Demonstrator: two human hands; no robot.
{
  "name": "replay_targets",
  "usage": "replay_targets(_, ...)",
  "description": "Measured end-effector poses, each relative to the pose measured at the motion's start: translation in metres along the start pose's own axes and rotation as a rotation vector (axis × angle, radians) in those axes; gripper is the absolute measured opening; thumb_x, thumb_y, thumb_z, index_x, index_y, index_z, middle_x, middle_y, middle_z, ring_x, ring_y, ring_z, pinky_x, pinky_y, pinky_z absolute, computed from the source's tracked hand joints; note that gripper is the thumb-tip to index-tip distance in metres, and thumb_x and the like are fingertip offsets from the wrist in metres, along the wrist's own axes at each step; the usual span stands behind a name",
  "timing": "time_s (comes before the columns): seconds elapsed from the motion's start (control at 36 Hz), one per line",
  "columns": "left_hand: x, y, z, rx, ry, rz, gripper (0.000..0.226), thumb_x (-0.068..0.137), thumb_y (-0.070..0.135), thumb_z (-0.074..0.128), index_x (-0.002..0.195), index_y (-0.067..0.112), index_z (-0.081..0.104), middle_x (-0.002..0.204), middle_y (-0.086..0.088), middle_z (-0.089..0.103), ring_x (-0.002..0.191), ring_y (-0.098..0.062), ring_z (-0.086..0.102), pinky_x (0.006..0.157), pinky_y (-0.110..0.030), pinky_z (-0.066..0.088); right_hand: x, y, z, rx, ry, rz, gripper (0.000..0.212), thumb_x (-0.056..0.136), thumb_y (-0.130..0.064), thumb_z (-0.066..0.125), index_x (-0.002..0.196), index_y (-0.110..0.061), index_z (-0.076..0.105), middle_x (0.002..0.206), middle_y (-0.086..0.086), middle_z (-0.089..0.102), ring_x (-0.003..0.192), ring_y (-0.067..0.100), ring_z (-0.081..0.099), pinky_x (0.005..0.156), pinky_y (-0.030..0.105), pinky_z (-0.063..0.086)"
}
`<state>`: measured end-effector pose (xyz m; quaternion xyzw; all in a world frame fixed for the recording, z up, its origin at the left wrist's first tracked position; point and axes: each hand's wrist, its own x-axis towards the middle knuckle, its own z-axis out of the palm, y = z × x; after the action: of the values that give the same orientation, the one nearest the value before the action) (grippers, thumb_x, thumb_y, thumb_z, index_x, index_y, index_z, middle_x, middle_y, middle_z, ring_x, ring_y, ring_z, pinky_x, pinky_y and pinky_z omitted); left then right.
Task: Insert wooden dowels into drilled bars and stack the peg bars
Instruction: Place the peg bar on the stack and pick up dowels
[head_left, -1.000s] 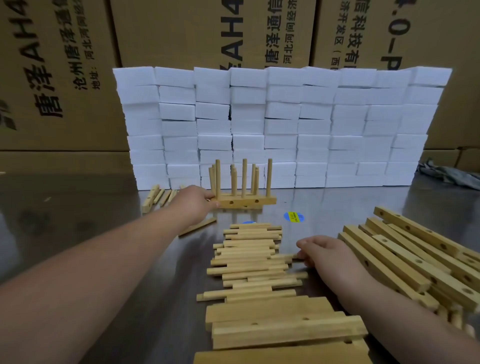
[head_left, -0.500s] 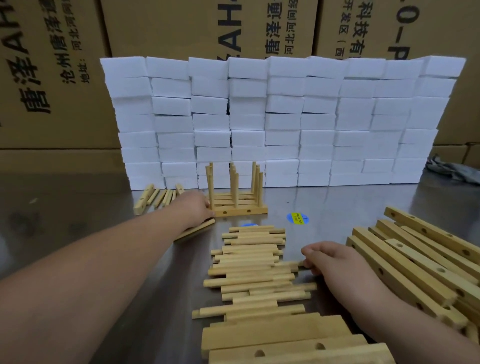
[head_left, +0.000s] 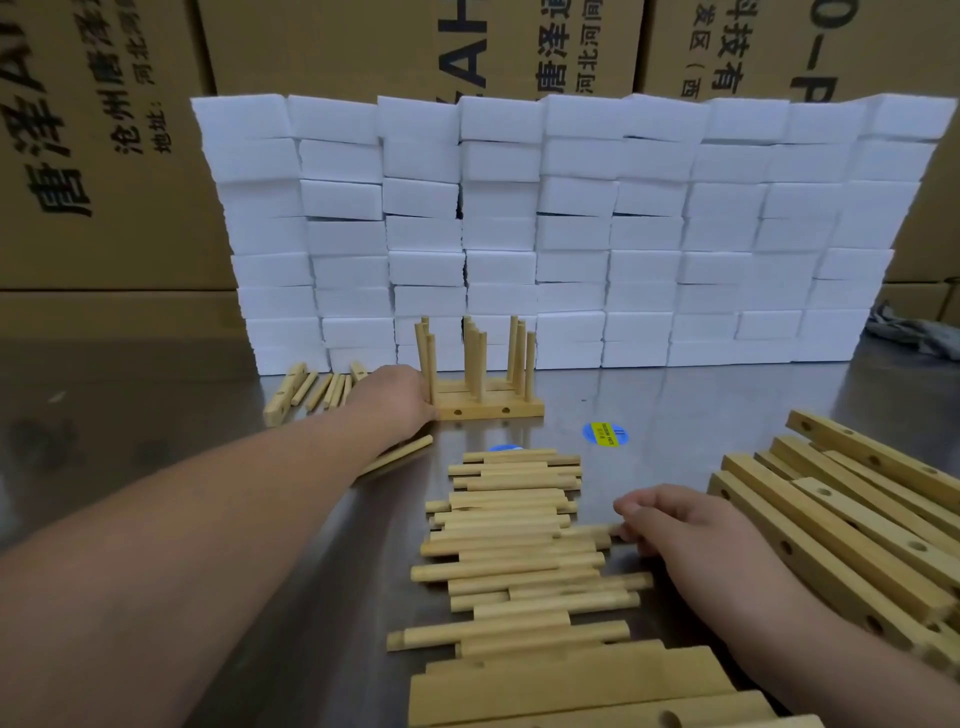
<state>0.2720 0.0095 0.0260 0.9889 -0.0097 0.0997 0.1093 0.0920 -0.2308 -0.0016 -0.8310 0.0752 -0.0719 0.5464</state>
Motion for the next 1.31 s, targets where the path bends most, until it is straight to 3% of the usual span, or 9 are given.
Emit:
replay_targets(0.28, 0.018, 0.003, 0.010, 0.073, 0.060, -0.012, 0.021, 0.084, 0.036, 0.059, 0.080, 0.015, 0.057, 0.074, -0.001, 0.055, 0.071, -0.018, 0.053, 0.052, -0.028, 0.036, 0.001, 0.001, 0.000, -0.007, -0.014, 0.014, 0.018, 0.089, -0.028, 0.058, 0.074, -0.028, 0.069, 0.071, -0.011, 0.068, 0.077, 0.008, 0.061, 0.063, 0.027, 0.041)
replay_targets(0.42, 0.020, 0.010, 0.011, 0.101, 0.074, -0.027, 0.014, 0.085, 0.026, 0.055, 0.078, 0.014, 0.055, 0.077, -0.002, 0.054, 0.071, -0.020, 0.052, 0.053, -0.028, 0.035, 0.001, -0.001, -0.001, -0.011, -0.026, 0.013, 0.019, 0.089, -0.028, 0.057, 0.075, -0.029, 0.069, 0.070, -0.013, 0.067, 0.077, 0.006, 0.060, 0.060, 0.023, 0.038)
replay_targets(0.53, 0.020, 0.015, 0.012, 0.113, 0.081, -0.042, 0.009, 0.089, 0.015, 0.049, 0.090, 0.011, 0.057, 0.088, -0.005, 0.057, 0.078, -0.022, 0.054, 0.060, -0.030, 0.040, 0.001, 0.000, -0.001, -0.006, -0.023, 0.012, 0.019, 0.088, -0.028, 0.058, 0.073, -0.027, 0.070, 0.065, -0.016, 0.068, 0.077, 0.008, 0.061, 0.061, 0.026, 0.039)
replay_targets(0.75, 0.014, 0.020, 0.007, 0.085, 0.061, -0.077, 0.007, 0.089, 0.014, 0.050, 0.092, 0.010, 0.056, 0.091, -0.006, 0.057, 0.078, -0.023, 0.052, 0.062, -0.030, 0.041, 0.000, -0.002, 0.000, -0.008, -0.027, 0.018, 0.019, 0.089, -0.027, 0.058, 0.074, -0.028, 0.069, 0.068, -0.013, 0.068, 0.077, 0.008, 0.062, 0.063, 0.026, 0.043)
replay_targets(0.89, -0.003, 0.028, -0.008, -0.088, 0.093, -0.078, 0.016, 0.086, 0.012, 0.046, 0.088, 0.009, 0.062, 0.083, -0.005, 0.060, 0.071, -0.020, 0.054, 0.051, -0.026, 0.037, -0.004, -0.004, 0.000, -0.014, -0.032, 0.026, 0.018, 0.089, -0.027, 0.057, 0.076, -0.027, 0.069, 0.070, -0.010, 0.068, 0.077, 0.015, 0.063, 0.076, 0.036, 0.052)
replay_targets(1.0, -0.036, 0.045, -0.032, -0.234, 0.076, 0.057, 0.021, 0.084, 0.015, 0.044, 0.067, 0.015, 0.058, 0.066, 0.002, 0.053, 0.059, -0.014, 0.048, 0.048, -0.023, 0.033, -0.007, -0.008, 0.000, -0.005, -0.058, 0.042, 0.019, 0.089, -0.026, 0.057, 0.075, -0.027, 0.071, 0.073, -0.004, 0.071, 0.078, 0.026, 0.066, 0.075, 0.048, 0.056)
replay_targets(1.08, -0.073, 0.057, -0.050, -0.350, -0.011, 0.167, 0.020, 0.086, 0.019, 0.051, 0.073, 0.020, 0.066, 0.073, 0.006, 0.059, 0.067, -0.011, 0.054, 0.055, -0.021, 0.042, -0.008, -0.011, -0.001, -0.032, -0.083, 0.031, 0.021, 0.090, -0.028, 0.056, 0.076, -0.027, 0.071, 0.076, -0.004, 0.070, 0.077, 0.021, 0.065, 0.071, 0.040, 0.057)
replay_targets(1.17, -0.112, 0.064, -0.061, -0.330, -0.136, 0.253, 0.015, 0.086, 0.022, 0.057, 0.082, 0.029, 0.070, 0.071, 0.016, 0.057, 0.067, -0.001, 0.052, 0.055, -0.014, 0.038, -0.008, -0.016, -0.004, -0.066, -0.123, 0.031, 0.018, 0.091, -0.028, 0.055, 0.081, -0.028, 0.069, 0.082, -0.006, 0.068, 0.082, 0.014, 0.061, 0.079, 0.036, 0.050)
replay_targets(1.31, -0.155, 0.060, -0.064, -0.191, -0.269, 0.316, 0.014, 0.086, 0.026, 0.060, 0.093, 0.027, 0.071, 0.094, 0.017, 0.066, 0.076, 0.002, 0.055, 0.066, -0.017, 0.044, -0.012, -0.029, -0.010, -0.159, -0.179, -0.058, 0.015, 0.091, -0.028, 0.054, 0.080, -0.030, 0.063, 0.091, -0.008, 0.066, 0.086, 0.007, 0.057, 0.066, 0.022, 0.039)
